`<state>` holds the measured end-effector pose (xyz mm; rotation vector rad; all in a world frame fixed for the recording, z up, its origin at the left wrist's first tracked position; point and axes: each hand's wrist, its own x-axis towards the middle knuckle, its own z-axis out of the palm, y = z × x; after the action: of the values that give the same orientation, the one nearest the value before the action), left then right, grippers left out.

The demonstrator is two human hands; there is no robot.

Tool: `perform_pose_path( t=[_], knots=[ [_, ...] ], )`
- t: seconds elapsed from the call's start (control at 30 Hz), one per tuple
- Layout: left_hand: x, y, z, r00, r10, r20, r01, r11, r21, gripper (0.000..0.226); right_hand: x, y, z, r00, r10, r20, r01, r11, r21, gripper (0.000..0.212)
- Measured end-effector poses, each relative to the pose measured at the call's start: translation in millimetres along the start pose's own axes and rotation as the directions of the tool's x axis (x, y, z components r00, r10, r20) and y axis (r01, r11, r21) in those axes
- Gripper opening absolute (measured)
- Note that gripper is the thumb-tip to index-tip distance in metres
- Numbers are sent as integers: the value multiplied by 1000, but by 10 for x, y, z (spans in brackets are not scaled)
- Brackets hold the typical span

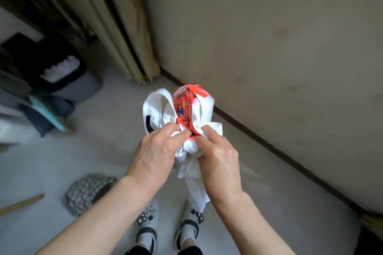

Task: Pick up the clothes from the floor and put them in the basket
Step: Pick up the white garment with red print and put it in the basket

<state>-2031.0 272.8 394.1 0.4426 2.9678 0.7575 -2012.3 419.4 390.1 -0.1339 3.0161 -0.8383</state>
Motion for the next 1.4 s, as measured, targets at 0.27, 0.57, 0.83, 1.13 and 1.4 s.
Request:
perform_pose_path(
  t=[0.27,0.57,0.83,1.13,1.4],
  knots=[
    [-169,1207,-949,957,278,-79,-280,960,-12,23,-733,-447,-1379,930,142,-338,-153,988,-4,14],
    [-981,2608,-1248,714,695,83,-687,718,-109,17,-2431,-758,-2256,670,452,-589,-552,834,11,10],
    [-2306,3945,-983,345,920,187,-846,391,-362,21,-4372,-933,-2707,326,619,-715,-801,582,138,9],
    [-4132,5256,-277,62,941,332,-814,241,-529,28,-6604,-721,-2861,61,716,-696,-879,369,302,7],
    [-4970,6130,320,10,934,358,-782,230,-579,28,-7812,-86,-3083,7,755,-656,-902,288,322,8]
  ],
)
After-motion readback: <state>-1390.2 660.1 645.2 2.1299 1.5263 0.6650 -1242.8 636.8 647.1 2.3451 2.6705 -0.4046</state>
